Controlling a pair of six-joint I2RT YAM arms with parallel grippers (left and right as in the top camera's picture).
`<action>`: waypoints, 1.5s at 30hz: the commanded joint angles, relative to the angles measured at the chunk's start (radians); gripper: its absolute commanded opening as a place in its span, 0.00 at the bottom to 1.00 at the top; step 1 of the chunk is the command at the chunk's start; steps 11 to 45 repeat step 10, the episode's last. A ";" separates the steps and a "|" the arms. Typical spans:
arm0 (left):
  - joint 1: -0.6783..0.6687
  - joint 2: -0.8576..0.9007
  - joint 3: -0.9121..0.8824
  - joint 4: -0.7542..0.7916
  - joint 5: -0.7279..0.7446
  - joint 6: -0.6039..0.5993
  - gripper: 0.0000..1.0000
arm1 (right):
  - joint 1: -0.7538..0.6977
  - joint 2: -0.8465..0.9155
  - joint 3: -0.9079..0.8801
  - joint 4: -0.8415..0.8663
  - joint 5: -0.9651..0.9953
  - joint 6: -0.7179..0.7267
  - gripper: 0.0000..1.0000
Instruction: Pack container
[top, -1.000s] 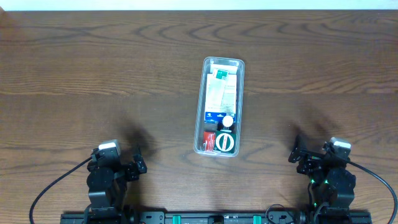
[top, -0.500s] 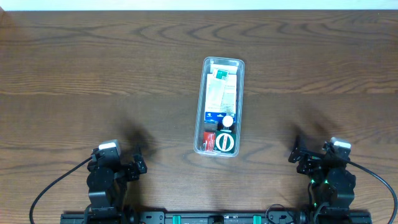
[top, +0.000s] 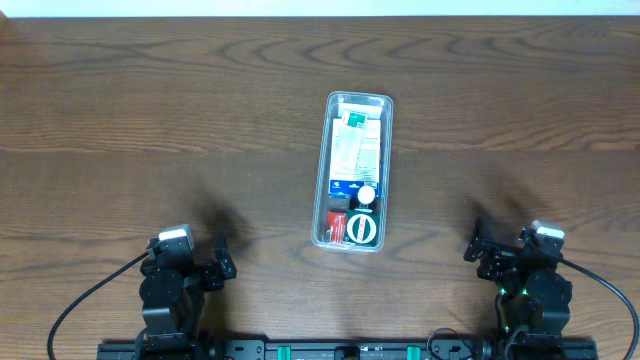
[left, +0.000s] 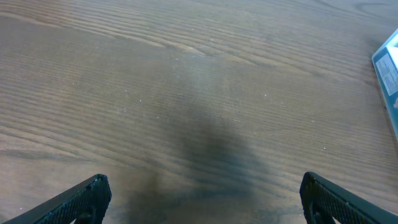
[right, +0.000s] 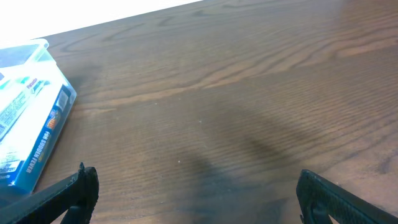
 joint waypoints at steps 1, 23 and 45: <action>0.005 -0.007 -0.012 0.002 0.008 -0.013 0.98 | -0.003 -0.006 -0.003 0.002 -0.002 0.004 0.99; 0.005 -0.007 -0.012 0.002 0.008 -0.013 0.98 | -0.003 -0.006 -0.003 0.002 -0.002 0.004 0.99; 0.005 -0.007 -0.012 0.002 0.008 -0.013 0.98 | -0.003 -0.006 -0.003 0.002 -0.002 0.004 0.99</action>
